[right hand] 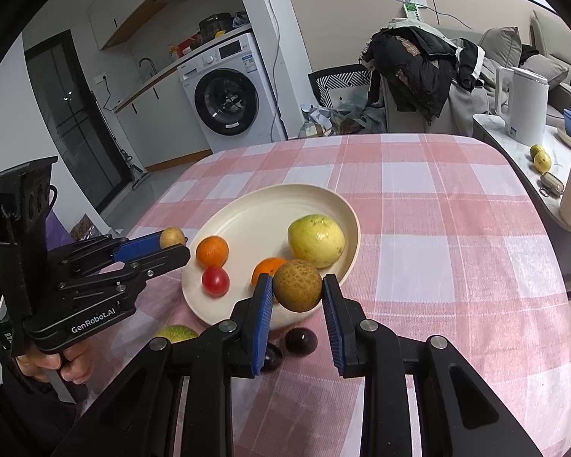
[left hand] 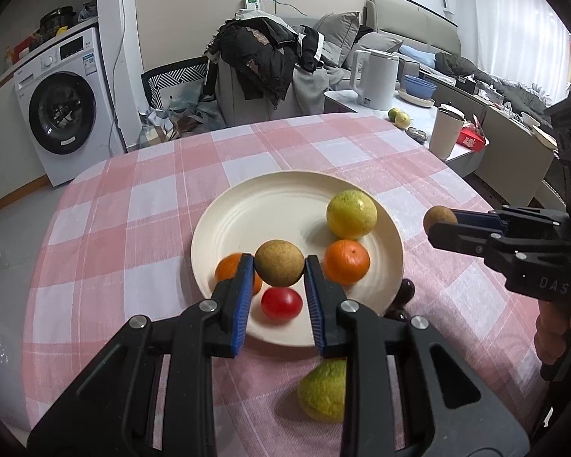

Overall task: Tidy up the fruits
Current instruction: 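Carry both small fruits over the cream plate, lower them and open both grippers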

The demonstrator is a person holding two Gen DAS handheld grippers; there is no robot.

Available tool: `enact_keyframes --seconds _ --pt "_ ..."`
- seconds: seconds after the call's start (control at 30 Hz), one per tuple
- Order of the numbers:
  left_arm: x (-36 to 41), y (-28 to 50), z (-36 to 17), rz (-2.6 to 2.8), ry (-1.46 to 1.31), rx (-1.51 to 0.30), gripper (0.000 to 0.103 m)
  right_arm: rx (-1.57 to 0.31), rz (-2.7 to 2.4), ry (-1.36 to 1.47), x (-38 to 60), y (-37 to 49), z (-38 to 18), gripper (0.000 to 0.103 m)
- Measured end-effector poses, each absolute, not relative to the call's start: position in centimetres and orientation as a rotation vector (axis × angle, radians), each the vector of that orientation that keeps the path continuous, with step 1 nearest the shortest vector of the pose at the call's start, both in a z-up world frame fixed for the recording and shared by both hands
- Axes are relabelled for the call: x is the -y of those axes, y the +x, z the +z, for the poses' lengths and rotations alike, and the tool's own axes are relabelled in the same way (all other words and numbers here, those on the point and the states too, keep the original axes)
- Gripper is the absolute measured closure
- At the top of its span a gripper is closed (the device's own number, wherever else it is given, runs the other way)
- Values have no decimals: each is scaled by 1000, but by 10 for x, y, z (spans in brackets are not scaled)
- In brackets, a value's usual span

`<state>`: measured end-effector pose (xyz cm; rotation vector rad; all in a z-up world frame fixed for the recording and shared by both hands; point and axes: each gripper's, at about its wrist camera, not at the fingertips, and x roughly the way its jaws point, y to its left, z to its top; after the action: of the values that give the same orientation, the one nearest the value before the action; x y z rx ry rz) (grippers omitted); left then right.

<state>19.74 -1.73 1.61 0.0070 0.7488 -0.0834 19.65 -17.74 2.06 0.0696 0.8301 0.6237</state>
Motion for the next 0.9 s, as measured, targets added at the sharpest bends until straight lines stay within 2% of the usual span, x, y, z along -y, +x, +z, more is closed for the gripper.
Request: enact_keyframes --seconds 0.37,0.9 --pt "20 227 17 -79 15 -764 79 -846 632 65 176 221 24 76" --pt "28 260 -19 -92 45 -837 79 -922 648 36 164 235 -2 76"
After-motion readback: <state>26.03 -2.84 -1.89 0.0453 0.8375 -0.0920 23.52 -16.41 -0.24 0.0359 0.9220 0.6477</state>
